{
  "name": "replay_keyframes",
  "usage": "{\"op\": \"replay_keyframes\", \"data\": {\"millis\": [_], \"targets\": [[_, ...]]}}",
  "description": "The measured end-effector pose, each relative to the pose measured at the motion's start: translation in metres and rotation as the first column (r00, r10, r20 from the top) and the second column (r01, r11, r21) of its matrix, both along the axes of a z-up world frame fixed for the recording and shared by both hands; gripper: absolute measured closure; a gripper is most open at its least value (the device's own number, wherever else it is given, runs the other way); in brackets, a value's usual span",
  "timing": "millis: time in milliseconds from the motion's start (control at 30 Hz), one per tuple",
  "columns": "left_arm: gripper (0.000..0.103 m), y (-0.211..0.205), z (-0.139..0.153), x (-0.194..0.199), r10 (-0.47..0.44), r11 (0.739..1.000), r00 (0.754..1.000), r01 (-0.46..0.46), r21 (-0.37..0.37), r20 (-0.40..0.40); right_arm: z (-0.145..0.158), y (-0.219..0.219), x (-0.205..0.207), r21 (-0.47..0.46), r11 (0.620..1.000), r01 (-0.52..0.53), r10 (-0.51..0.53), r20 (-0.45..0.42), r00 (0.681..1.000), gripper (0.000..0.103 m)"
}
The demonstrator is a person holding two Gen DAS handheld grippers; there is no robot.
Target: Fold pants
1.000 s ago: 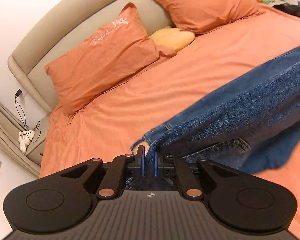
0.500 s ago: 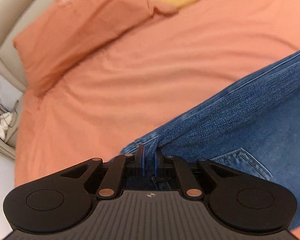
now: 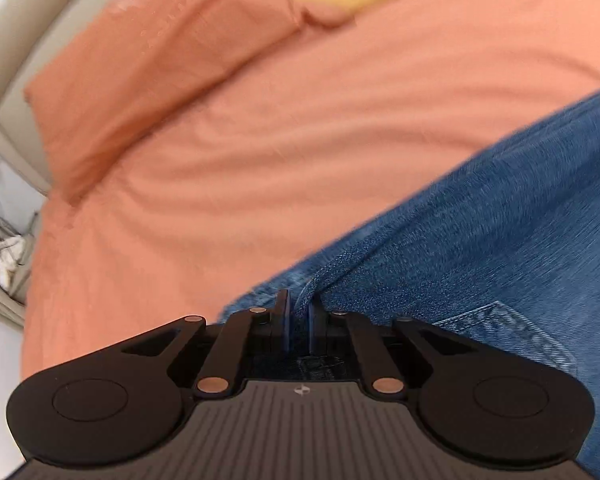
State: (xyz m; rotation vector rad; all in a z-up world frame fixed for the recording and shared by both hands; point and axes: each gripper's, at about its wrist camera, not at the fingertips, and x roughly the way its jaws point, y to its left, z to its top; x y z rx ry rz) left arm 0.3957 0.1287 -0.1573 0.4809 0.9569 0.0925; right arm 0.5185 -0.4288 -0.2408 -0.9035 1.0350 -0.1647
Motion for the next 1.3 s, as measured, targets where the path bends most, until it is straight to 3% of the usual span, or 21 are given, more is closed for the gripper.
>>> {"op": "replay_keyframes", "data": {"millis": [133,300,633,700,767,800,833,867,900,933,1067,1167,1300], "targets": [[0.094,0.001,0.036,-0.024,0.004,1.0,0.997,-0.003,-0.014,0.074,0.035,-0.004,-0.014,0.015,1.0,-0.005,0.004,0.061,0.998,0.103],[0.094,0.004,0.038,-0.007,0.018,1.0,0.999,-0.018,-0.013,0.038,0.061,-0.003,-0.007,0.035,0.999,0.028,-0.032,0.104,0.994,0.103],[0.093,0.003,0.003,0.029,0.038,0.999,0.998,-0.038,-0.017,-0.043,0.017,0.013,0.018,-0.024,0.998,0.059,-0.058,0.06,0.997,0.103],[0.088,0.005,-0.002,0.033,0.051,0.998,0.997,-0.053,-0.026,-0.06,0.01,0.014,0.023,-0.018,0.998,0.064,-0.063,0.051,0.997,0.103],[0.07,0.007,-0.006,0.035,0.05,0.999,0.997,-0.051,-0.014,-0.065,0.006,0.014,0.028,-0.009,0.997,0.074,-0.074,0.044,0.996,0.103],[0.059,0.007,-0.006,0.033,0.043,0.999,0.998,-0.044,-0.012,-0.055,0.006,0.013,0.03,0.0,0.997,0.083,-0.083,0.043,0.996,0.101],[0.034,0.008,-0.004,0.032,0.041,0.999,0.998,-0.041,-0.011,-0.043,0.008,0.012,0.03,0.012,0.996,0.091,-0.092,0.044,0.995,0.083],[0.026,0.008,-0.001,0.03,0.036,0.999,0.999,-0.037,-0.02,-0.03,0.01,0.011,0.031,0.021,0.995,0.094,-0.095,0.053,0.994,0.069],[0.026,0.009,0.003,0.027,0.03,0.999,0.999,-0.031,-0.035,-0.023,0.015,0.011,0.03,0.034,0.995,0.092,-0.094,0.067,0.993,0.045],[0.026,0.011,0.008,0.025,0.031,0.998,0.999,-0.032,-0.047,-0.025,0.02,0.013,0.026,0.059,0.994,0.087,-0.091,0.08,0.993,0.04],[0.026,0.021,0.035,0.003,0.04,0.993,0.999,-0.042,-0.107,-0.017,0.044,0.031,0.005,0.208,0.972,0.108,-0.127,0.08,0.989,0.042],[0.026,0.038,0.056,-0.019,0.085,0.98,0.996,-0.087,-0.179,-0.015,0.065,0.051,-0.018,0.375,0.918,0.128,-0.159,0.053,0.986,0.042],[0.026,0.07,0.076,-0.057,0.178,0.945,0.984,-0.177,-0.274,-0.021,0.083,0.094,-0.062,0.567,0.815,0.122,-0.148,-0.001,0.989,0.042]]}}
